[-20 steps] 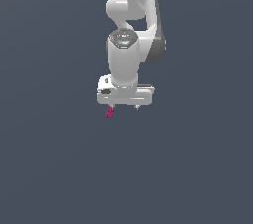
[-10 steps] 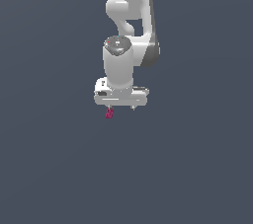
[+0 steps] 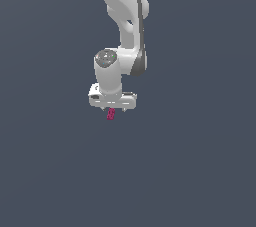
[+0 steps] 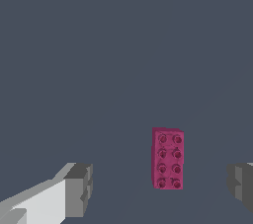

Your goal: Pick up the object and move it to a goal position.

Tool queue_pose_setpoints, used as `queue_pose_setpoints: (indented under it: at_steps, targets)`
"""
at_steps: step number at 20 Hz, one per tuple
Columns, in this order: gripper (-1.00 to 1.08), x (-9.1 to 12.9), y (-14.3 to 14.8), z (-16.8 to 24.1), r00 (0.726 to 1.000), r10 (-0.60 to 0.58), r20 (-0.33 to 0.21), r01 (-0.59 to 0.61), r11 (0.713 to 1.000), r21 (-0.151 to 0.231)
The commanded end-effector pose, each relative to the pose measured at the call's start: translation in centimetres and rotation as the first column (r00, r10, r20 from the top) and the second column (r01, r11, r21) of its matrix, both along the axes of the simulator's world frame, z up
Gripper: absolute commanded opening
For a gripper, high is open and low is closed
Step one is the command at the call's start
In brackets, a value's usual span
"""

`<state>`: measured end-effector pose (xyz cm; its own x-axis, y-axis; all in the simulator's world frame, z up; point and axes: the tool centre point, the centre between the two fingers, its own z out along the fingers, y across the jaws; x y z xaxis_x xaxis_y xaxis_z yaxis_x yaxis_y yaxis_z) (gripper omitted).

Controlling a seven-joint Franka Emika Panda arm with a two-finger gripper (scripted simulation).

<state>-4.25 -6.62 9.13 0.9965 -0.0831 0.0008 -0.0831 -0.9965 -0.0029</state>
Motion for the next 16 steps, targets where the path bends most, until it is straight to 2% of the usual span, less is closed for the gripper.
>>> queue_pose_setpoints:
  at_steps: [1, 7, 16]
  targets:
    - [1.00, -1.0, -0.9, -1.2, 1.000, -0.010, 0.000, 0.010, 1.000, -0.001]
    - [1.00, -2.3, -2.1, -2.7, 1.000, -0.024, -0.001, 0.024, 1.000, -0.003]
    - [1.00, -2.5, -2.2, -3.6, 1.000, -0.025, -0.002, 0.025, 1.000, -0.003]
